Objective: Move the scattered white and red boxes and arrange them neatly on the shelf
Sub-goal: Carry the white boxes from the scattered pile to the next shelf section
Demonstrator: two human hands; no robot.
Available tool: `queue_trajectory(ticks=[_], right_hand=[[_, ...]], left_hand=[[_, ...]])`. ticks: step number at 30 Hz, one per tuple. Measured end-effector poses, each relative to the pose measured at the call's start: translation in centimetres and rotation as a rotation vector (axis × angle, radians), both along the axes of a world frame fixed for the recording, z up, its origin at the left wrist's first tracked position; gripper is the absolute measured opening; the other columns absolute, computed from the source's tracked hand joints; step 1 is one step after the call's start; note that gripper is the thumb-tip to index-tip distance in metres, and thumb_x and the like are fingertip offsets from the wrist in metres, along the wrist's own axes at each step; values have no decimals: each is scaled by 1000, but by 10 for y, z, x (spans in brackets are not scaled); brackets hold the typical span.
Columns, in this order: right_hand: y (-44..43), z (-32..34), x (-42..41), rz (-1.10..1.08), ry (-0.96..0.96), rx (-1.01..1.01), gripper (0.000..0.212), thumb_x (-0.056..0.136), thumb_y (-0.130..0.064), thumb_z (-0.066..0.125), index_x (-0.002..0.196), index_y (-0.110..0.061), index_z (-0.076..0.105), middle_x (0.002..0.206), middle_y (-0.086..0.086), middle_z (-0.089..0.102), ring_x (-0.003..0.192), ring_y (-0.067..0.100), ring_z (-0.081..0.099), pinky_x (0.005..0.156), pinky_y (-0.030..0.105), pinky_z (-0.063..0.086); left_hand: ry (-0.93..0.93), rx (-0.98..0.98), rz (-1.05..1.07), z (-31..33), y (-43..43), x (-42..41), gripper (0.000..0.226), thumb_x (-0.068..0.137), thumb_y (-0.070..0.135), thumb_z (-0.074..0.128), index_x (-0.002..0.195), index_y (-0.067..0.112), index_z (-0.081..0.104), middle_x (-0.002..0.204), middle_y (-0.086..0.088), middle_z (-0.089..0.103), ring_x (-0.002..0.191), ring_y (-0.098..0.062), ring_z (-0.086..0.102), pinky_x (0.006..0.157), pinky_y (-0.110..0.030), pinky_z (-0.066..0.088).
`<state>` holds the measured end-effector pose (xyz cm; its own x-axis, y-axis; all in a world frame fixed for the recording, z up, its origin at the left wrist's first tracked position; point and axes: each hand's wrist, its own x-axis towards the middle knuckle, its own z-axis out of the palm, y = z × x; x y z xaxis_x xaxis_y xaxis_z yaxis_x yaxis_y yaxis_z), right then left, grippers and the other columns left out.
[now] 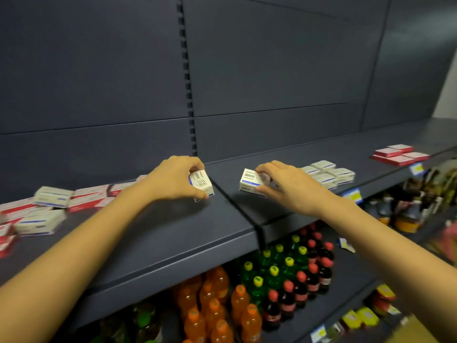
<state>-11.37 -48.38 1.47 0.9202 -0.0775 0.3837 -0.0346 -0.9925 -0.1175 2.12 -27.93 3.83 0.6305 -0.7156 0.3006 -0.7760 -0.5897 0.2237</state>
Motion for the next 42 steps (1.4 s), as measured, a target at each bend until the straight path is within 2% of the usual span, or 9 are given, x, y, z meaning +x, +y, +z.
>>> queue_trajectory(ticks=[6,11,22,25,27,31,34,37,42], right_hand=[[-86,8,-46,-24,18,3,39,94,-36,47,128,-19,43,130,1,50,112,21,50,90,34,40],[-149,9,-68,-16,57,6,41,94,-39,46,131,-22,41,133,-1,48,112,22,52,90,41,46],[-216,7,-51,124,97,26,44,93,-42,45,132,-24,40,134,-2,49,114,20,51,92,41,46],[-224,5,-39,186,115,39,44,93,-43,44,132,-26,40,132,-3,50,112,18,51,91,38,47],[-228,3,-31,231,129,37,43,92,-44,44,131,-27,41,130,-4,50,111,17,52,91,37,47],[-238,5,-18,327,156,45,40,92,-44,45,129,-29,43,127,-8,52,110,13,51,94,35,44],[-246,7,-9,396,167,44,38,91,-46,45,126,-32,45,124,-13,52,108,9,51,94,33,44],[-254,8,-1,448,168,46,37,89,-48,45,124,-35,45,119,-18,52,104,5,50,90,26,44],[-260,13,11,527,210,17,36,89,-48,46,123,-37,45,120,-20,52,104,2,51,89,26,46]], left_hand=[[-10,-46,-20,-2,-95,-42,50,65,38,78,108,21,57,98,6,58,87,-13,54,75,-26,45],[5,-71,14,-14,-153,-65,52,65,38,78,109,19,56,108,0,63,89,-15,56,76,-29,48],[84,39,241,-37,-208,-74,53,68,45,73,110,18,55,113,-3,61,100,-20,56,86,-36,50],[99,75,254,-42,-208,-68,61,71,54,67,119,22,50,121,2,57,105,-16,53,89,-31,47],[209,66,203,-40,-202,-63,70,72,56,66,130,26,42,129,7,49,111,-11,49,91,-24,41],[498,12,14,-29,-185,-56,62,75,33,73,129,37,43,127,19,48,111,7,49,87,-5,41],[465,-36,-24,-30,-184,-52,51,75,19,74,121,28,54,117,12,60,105,-6,60,84,-15,51],[368,-87,14,-35,-188,-53,44,73,26,76,114,29,58,111,10,65,97,-14,63,80,-26,54],[210,-57,113,-40,-195,-60,38,72,43,73,105,34,58,105,10,62,90,-11,60,76,-27,53]])
